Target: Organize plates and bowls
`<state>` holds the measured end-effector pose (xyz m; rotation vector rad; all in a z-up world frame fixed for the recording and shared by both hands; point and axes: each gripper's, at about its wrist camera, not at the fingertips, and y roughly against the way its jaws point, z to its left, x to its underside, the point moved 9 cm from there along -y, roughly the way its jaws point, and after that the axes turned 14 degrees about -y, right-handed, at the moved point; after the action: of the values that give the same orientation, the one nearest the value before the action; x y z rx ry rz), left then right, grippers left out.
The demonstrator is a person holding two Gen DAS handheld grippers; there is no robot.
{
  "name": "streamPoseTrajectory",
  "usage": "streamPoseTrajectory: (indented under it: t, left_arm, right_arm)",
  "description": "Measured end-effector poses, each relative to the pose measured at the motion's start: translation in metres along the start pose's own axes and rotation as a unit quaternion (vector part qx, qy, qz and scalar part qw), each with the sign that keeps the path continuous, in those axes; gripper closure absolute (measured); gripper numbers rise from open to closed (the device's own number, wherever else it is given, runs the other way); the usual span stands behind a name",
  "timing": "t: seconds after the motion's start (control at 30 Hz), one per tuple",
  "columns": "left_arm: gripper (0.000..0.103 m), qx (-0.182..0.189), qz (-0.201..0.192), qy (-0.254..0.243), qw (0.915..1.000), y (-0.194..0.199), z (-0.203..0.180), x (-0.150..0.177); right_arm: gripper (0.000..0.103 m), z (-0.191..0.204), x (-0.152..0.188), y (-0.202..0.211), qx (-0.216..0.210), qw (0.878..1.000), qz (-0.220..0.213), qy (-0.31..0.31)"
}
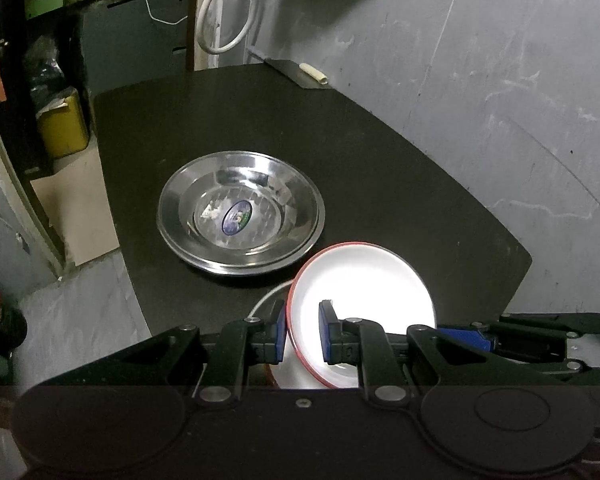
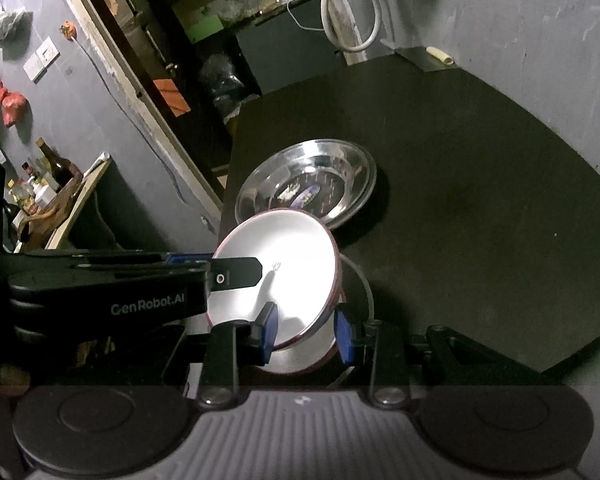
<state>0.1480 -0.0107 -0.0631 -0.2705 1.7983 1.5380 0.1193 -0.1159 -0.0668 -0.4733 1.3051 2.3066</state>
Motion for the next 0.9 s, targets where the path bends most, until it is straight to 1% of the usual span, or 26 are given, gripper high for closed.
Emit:
streamPoseTrajectory:
  t: [0.47,0.77,0.9]
  left_arm:
    - [0.085,-0.007,0.016,0.001,0.9998,-0.003,0.001,0.010]
    - [0.086,0.003,0.025,0.005,0.9997,-0.010,0.000,0.013]
    - [0.086,0.002,0.033,0.005,0.9995,-0.013,0.000,0.015]
  right_arm:
    - [0.067,0.002,0.008,-0.008,0.004,1.000,0.025,0.004]
    - [0.067,-0.001,0.011,-0.011,0.015,0.999,0.034,0.002]
    - [0.067,0.000,0.013,-0.015,0.021,0.999,0.042,0.006]
